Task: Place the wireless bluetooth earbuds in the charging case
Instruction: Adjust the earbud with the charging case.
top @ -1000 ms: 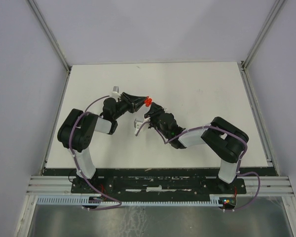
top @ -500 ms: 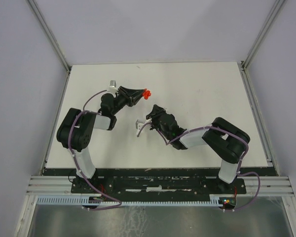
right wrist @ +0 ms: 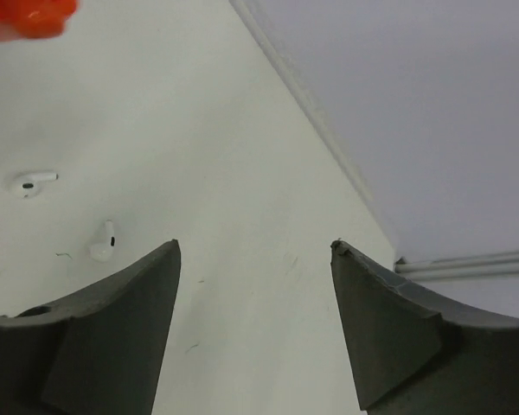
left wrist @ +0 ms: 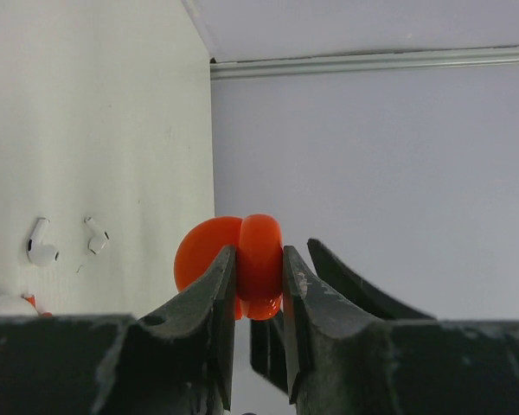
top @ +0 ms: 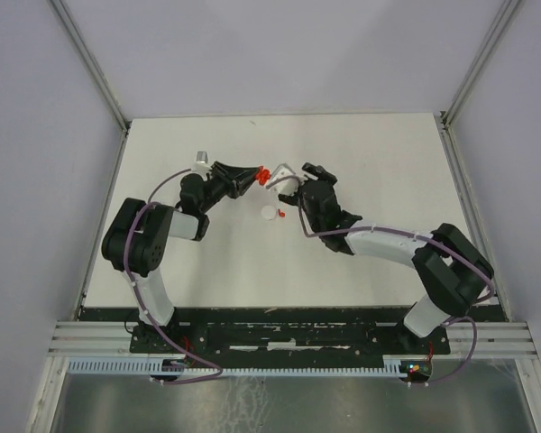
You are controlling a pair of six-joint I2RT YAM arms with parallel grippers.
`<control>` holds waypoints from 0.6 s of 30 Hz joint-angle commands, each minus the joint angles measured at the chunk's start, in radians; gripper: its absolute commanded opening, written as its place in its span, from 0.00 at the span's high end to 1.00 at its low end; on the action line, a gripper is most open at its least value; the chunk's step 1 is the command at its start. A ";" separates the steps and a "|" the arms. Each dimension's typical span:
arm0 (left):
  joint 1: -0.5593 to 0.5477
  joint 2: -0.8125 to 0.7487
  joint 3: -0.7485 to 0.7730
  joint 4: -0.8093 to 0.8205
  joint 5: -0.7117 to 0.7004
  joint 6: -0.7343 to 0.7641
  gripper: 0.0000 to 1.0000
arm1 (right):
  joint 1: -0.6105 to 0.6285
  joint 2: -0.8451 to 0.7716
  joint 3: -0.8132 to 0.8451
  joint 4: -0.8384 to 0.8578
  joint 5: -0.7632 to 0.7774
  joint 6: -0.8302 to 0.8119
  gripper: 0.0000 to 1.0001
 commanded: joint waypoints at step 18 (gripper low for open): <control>-0.070 0.016 0.056 0.073 0.230 0.061 0.97 | -0.334 0.024 0.454 -0.933 -0.539 0.833 0.00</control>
